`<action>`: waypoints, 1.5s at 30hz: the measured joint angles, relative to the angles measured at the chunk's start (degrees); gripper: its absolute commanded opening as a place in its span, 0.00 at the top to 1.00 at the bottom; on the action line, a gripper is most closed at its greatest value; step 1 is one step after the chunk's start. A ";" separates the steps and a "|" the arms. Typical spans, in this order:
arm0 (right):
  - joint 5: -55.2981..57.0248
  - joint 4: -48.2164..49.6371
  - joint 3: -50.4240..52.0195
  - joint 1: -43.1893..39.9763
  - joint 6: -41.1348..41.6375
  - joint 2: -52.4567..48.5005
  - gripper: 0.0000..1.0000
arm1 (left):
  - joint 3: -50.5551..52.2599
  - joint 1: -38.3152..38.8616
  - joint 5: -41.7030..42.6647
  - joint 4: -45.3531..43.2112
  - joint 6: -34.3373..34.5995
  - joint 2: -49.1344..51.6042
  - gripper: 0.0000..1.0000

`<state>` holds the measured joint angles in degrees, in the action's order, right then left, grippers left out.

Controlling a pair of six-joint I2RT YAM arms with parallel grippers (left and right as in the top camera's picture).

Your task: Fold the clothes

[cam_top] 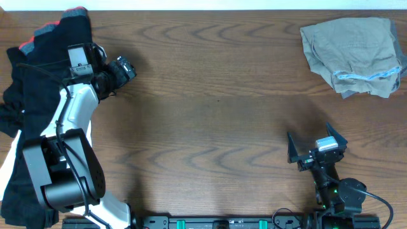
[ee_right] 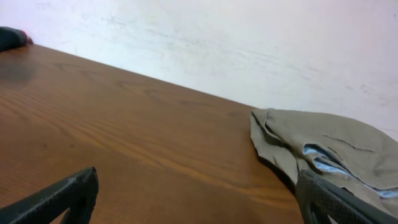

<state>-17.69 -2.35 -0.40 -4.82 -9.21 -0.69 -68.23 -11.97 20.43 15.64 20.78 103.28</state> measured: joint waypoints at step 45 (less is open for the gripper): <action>0.02 0.00 0.00 0.00 0.00 0.00 0.01 | 21.49 0.02 -4.74 -3.37 -1.01 -36.81 0.02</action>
<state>-17.67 -2.35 -0.40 -4.82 -9.21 -0.69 -46.74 -11.94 15.68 12.27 19.77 66.48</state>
